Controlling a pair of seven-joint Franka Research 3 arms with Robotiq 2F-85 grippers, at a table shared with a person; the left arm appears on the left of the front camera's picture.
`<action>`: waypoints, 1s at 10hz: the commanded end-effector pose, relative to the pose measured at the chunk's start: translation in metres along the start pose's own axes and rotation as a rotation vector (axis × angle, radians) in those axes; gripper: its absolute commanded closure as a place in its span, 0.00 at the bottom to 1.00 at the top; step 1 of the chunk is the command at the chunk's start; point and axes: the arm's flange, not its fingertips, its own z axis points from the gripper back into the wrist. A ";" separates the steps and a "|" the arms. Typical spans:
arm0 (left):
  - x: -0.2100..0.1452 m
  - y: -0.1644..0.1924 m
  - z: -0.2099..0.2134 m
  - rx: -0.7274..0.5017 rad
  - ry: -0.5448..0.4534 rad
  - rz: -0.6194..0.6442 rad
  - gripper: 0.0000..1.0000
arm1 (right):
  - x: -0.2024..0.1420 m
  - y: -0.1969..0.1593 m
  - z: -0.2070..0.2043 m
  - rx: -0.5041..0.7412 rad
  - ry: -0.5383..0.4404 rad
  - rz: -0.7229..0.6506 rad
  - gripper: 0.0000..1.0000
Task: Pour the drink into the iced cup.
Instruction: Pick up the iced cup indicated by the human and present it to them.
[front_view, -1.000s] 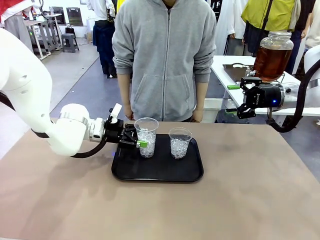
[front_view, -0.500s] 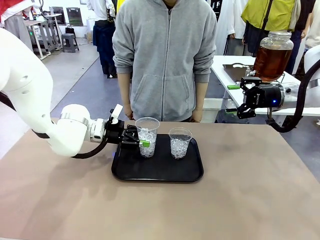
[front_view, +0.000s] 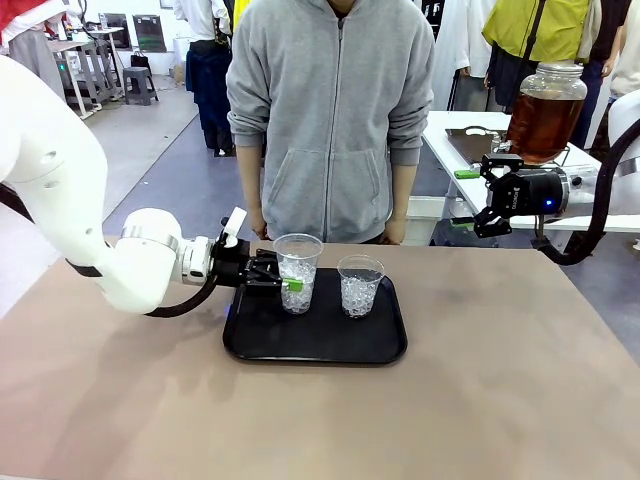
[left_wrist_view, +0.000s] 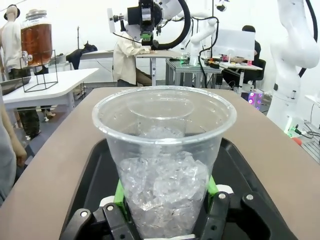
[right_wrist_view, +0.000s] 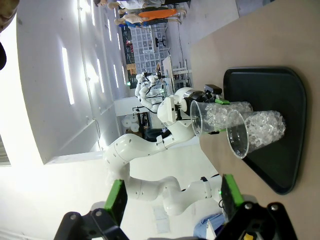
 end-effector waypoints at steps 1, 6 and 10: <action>0.024 -0.004 -0.005 0.033 -0.044 -0.014 0.33 | 0.000 0.001 0.000 0.001 -0.001 0.004 0.00; 0.126 0.023 -0.011 0.096 -0.039 -0.051 0.33 | 0.000 0.001 0.000 0.001 -0.001 0.004 0.00; 0.154 0.037 -0.010 0.132 -0.038 -0.058 0.33 | 0.000 0.001 0.000 0.001 -0.001 0.004 0.00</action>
